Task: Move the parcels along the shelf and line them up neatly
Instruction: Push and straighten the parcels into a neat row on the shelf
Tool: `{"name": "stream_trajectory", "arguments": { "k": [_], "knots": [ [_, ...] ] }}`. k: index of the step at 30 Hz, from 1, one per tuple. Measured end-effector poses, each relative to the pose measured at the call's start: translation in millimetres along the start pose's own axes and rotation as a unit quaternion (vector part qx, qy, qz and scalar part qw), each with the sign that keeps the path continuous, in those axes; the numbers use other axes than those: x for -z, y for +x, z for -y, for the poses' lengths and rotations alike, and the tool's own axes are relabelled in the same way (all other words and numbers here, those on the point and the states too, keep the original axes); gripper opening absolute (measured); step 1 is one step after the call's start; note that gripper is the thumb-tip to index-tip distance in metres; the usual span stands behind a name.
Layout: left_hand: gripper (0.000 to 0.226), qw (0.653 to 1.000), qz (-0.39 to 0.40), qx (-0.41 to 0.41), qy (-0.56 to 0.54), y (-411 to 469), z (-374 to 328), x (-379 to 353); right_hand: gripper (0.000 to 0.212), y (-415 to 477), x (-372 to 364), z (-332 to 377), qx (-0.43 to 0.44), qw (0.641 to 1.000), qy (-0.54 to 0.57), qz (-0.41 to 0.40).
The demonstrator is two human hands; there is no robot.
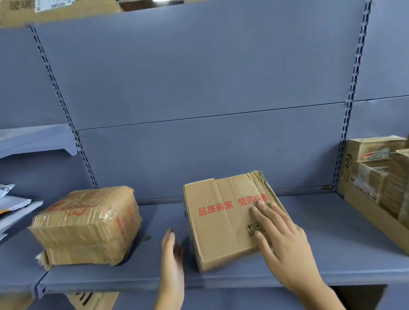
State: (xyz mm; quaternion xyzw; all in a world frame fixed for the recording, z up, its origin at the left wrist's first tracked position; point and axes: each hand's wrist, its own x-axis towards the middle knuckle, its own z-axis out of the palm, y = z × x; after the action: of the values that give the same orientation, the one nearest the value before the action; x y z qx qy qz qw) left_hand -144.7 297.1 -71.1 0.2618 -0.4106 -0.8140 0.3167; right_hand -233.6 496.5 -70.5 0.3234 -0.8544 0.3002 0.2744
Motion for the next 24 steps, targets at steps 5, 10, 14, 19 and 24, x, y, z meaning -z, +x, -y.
{"name": "stream_trajectory", "arguments": {
  "k": [5, 10, 14, 19, 24],
  "knots": [
    [0.050, 0.990, 0.082, 0.053, 0.100, -6, -2, -8, 0.050, -17, 9, -5, -0.006, 1.000, 0.020, 0.015],
    [0.045, 0.983, 0.125, 0.070, 0.116, -20, 5, -18, 0.059, -25, 19, -6, -0.112, 0.992, 0.060, 0.017],
    [0.030, 0.976, 0.165, -0.005, 0.141, -30, 14, -24, 0.096, -23, 32, 4, -0.235, 0.954, 0.185, 0.035],
    [0.041, 0.953, 0.235, -0.090, 0.169, -58, 5, -35, 0.098, -26, 52, 25, -0.210, 0.885, 0.412, 0.047],
    [0.045, 0.900, 0.256, -0.258, 0.240, -78, 6, -37, 0.069, -23, 44, 8, -0.272, 0.839, 0.469, -0.050]
  ]
}}
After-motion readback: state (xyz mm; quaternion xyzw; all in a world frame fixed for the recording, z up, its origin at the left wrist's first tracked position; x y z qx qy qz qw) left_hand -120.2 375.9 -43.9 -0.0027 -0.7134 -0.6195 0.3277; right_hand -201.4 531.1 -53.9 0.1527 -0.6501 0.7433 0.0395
